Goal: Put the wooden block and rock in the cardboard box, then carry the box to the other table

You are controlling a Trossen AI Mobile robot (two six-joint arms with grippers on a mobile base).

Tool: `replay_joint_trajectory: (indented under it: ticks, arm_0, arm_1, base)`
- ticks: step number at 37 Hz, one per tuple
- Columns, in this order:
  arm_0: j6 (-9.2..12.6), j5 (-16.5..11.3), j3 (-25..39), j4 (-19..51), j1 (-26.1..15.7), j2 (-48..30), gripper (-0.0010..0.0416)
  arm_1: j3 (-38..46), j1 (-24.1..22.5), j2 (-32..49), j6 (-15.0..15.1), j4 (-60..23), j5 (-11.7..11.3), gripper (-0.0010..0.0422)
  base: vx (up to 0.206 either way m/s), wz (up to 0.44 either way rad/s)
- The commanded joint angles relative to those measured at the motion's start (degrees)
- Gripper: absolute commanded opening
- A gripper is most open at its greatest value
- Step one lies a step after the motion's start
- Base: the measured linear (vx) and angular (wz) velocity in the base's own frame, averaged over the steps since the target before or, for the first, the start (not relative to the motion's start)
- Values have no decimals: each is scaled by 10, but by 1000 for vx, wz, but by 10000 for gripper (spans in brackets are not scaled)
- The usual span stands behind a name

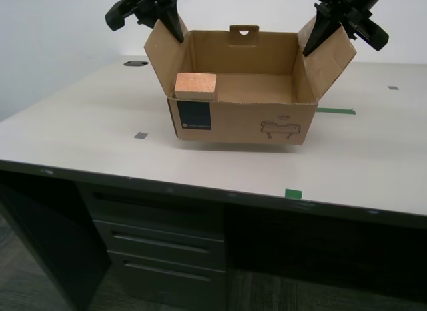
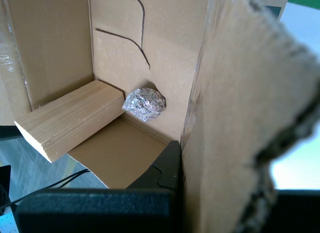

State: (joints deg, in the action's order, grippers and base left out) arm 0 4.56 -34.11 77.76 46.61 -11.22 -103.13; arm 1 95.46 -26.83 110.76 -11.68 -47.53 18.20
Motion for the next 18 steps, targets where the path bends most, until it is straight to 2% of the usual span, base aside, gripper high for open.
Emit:
replay_joint_trajectory:
  ticks: [1, 18]
  arm_0:
    - [0, -14, 1, -3, -2, 0, -1]
    - [-1, -14, 1, 0, -8, 0, -1]
  arm_1:
    - [1, -2, -1, 0, -4, 20, -1]
    - [1, -3, -1, 1, -23, 20, -1]
  base:
    - [-52, 18]
    - [-41, 133]
